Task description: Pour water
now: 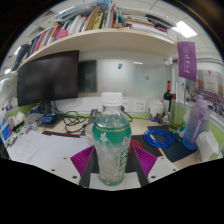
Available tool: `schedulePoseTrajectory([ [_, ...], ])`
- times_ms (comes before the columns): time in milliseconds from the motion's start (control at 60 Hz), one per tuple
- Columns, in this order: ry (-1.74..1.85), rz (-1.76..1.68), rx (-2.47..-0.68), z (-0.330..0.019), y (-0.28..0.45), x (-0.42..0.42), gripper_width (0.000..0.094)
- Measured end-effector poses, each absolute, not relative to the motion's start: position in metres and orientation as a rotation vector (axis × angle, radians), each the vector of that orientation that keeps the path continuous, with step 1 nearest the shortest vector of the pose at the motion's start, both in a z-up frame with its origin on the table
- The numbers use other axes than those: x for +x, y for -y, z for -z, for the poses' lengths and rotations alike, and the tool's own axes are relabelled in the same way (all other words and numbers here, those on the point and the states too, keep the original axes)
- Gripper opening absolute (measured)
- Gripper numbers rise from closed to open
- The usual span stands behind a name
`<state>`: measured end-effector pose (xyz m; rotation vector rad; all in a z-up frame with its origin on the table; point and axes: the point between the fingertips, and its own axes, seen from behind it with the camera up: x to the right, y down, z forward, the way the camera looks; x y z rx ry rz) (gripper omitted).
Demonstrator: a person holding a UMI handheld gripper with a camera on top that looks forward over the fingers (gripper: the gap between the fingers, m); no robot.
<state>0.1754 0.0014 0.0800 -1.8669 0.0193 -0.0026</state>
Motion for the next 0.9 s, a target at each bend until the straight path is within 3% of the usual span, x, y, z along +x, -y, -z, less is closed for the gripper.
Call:
schedulePoseTrajectory([
  [133,0.016,-0.025,-1.833,-0.079,-0.016,0.173,0.0484],
  [317,0.008,-0.006,-1.831,-0.078,-0.023,0.177,0.0379],
  [333,0.006,-0.002,-1.833,-0.078,-0.024,0.177,0.0329],
  [350,0.009,0.004,-1.835,-0.079,-0.024,0.177,0.0368],
  [467,0.024,0.054,-1.853,-0.081,-0.025,0.179,0.032],
  [650,0.185,0.299,-1.824,-0.126,-0.045,0.212,0.0319],
  [900,0.752,0.871,-1.893,-0.116,-0.099,0.271,0.032],
])
